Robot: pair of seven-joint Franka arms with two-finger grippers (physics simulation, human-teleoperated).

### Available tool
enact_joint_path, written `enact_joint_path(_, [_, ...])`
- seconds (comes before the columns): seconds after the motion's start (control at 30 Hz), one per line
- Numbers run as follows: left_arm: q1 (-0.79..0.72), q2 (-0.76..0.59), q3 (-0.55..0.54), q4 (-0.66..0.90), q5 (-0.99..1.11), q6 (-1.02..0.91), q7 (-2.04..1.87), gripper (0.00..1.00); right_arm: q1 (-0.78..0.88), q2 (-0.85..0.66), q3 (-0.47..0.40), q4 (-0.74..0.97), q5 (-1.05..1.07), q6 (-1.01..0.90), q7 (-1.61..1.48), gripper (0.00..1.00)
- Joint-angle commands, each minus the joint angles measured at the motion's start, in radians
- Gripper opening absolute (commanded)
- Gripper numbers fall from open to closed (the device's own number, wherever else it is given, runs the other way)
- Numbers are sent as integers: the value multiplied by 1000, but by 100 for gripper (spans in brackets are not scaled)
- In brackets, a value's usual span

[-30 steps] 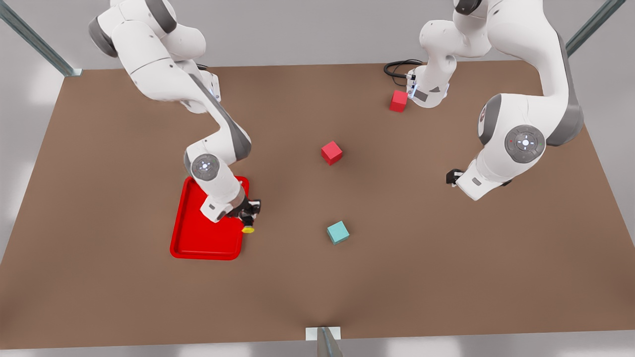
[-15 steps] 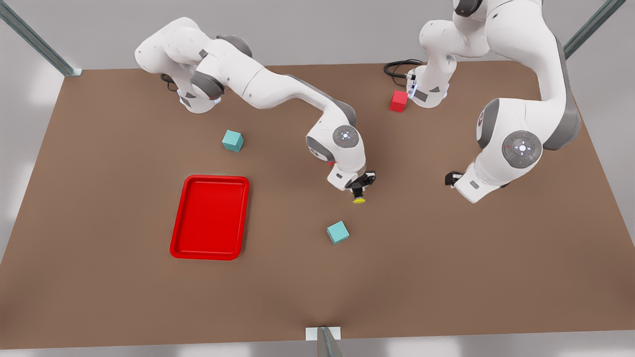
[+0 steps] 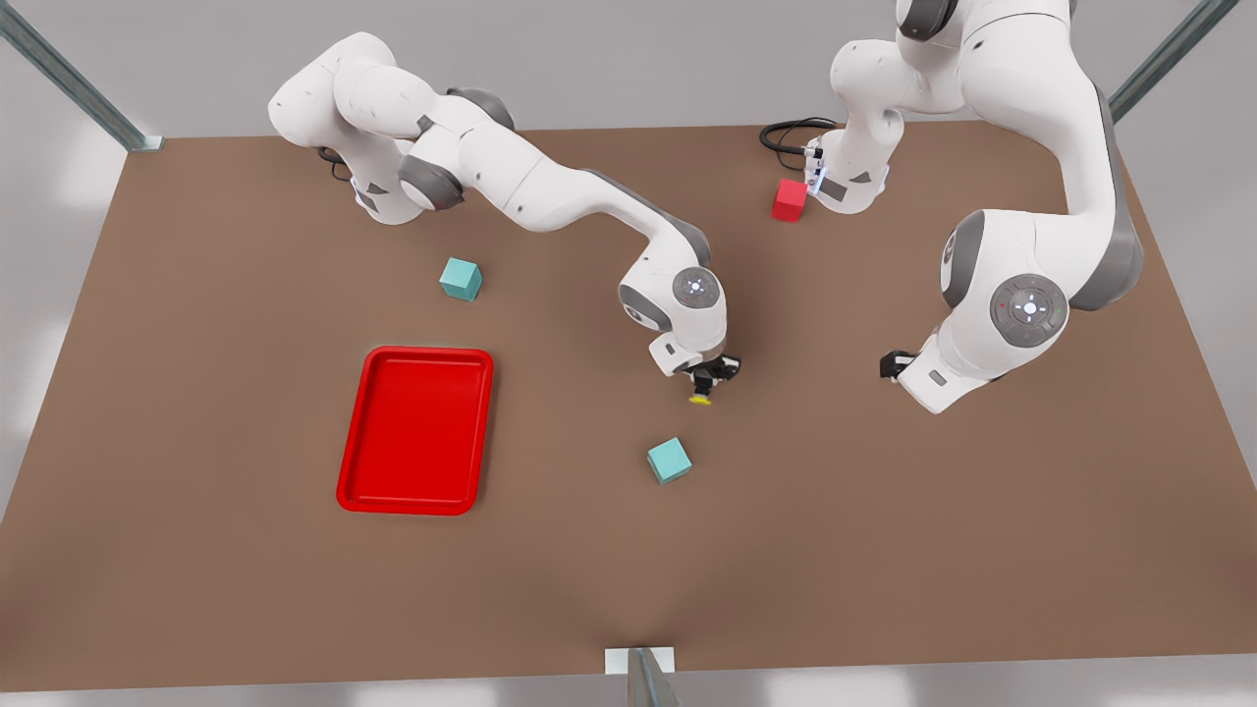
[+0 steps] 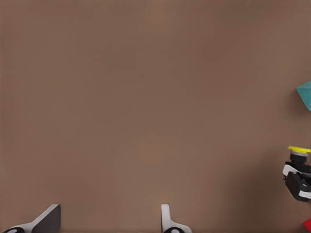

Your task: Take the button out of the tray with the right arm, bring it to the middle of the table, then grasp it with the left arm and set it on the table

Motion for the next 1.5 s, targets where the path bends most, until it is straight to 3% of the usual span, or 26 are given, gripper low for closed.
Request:
enact_joint_path(0.0, [0,-1,0,0,1,8,-1,100,0,0,0,0,-3,14,281,66])
enact_joint_path(0.07, [0,-1,0,0,1,13,-1,100,0,1,0,0,-3,14,279,66])
enact_joint_path(0.13, [0,0,0,2,1,15,-1,100,0,0,0,2,-3,14,276,100])
enact_joint_path(0.23, [-2,3,0,2,1,15,-4,100,-40,-157,6,-23,-6,-70,112,100])
enact_joint_path(0.3, [-57,10,-1,2,-95,2,-130,100,-112,-335,7,-23,-6,-386,-197,100])
enact_joint_path(0.33, [-115,40,-5,20,-181,5,-404,100,-213,-434,7,-49,8,-496,-438,100])
enact_joint_path(0.4, [-279,157,-6,65,-198,37,-698,100,-539,-732,9,-389,62,-526,-966,100])
enact_joint_path(0.47, [-407,326,-6,83,-263,344,-847,100,-782,-974,10,-644,47,-540,-1270,100])
enact_joint_path(0.53, [-425,384,-6,51,-269,525,-852,100,-828,-991,7,-652,43,-559,-1325,100])
enact_joint_path(0.63, [-451,347,-8,-187,-209,797,-745,100,-873,-976,4,-619,1,-663,-1319,100])
enact_joint_path(0.87, [-438,289,-5,-241,-123,663,-225,100,-986,-949,1,-596,-13,-709,-1327,100])
enact_joint_path(1.47, [-393,373,-57,-287,-126,693,-116,100,-1005,-929,1,-586,-13,-737,-1325,100])
